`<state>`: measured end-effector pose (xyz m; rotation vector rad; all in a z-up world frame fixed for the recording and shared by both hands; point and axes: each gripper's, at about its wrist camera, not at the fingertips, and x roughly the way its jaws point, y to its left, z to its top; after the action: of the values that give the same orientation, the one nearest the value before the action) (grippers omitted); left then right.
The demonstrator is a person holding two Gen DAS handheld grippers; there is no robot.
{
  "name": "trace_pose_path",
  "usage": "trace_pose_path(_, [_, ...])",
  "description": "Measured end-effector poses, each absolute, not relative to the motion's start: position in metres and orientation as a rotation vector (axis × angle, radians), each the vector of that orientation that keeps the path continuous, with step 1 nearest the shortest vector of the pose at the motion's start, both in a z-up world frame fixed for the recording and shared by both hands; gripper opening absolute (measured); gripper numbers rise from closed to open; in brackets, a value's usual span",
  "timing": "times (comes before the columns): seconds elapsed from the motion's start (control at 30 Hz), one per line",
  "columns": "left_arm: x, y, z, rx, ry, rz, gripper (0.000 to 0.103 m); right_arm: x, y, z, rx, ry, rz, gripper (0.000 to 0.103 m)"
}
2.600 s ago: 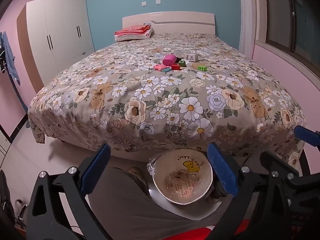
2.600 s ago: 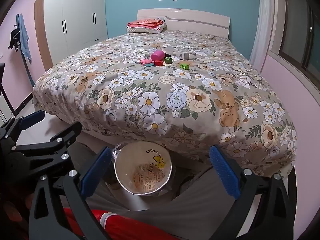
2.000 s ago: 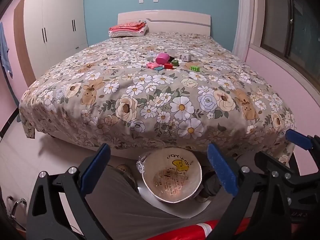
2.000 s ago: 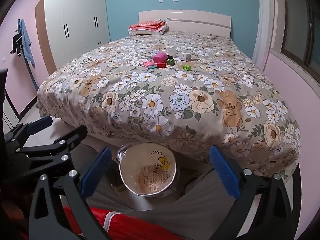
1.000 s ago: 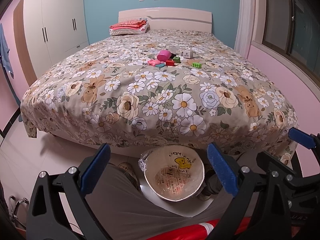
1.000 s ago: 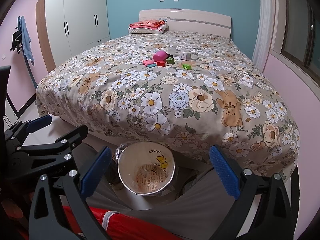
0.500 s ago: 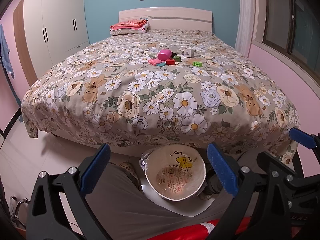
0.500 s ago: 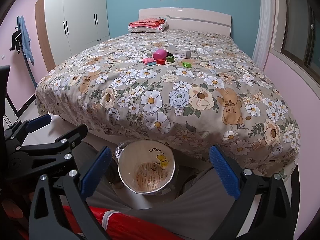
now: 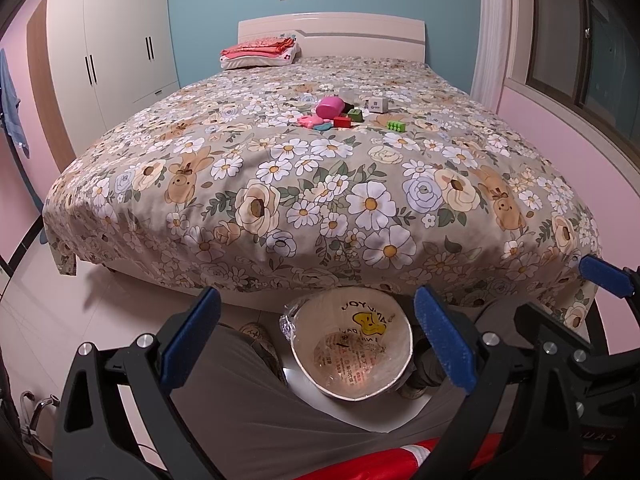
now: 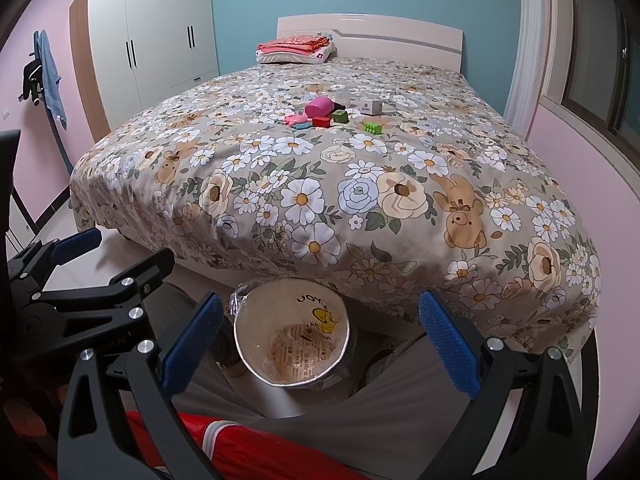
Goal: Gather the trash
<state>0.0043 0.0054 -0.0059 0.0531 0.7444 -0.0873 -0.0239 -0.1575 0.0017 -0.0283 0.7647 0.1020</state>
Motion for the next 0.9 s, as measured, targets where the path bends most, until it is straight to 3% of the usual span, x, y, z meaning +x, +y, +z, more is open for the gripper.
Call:
trace_pose_path(0.5, [0.036, 0.017, -0.010, 0.038, 0.774, -0.086, 0.095, 0.009, -0.152, 0.000, -0.060, 0.777, 0.133, 0.100])
trace_pose_path(0.9, [0.126, 0.015, 0.015, -0.002, 0.772, -0.074, 0.095, 0.091, -0.173, 0.024, -0.020, 0.753, 0.119, 0.100])
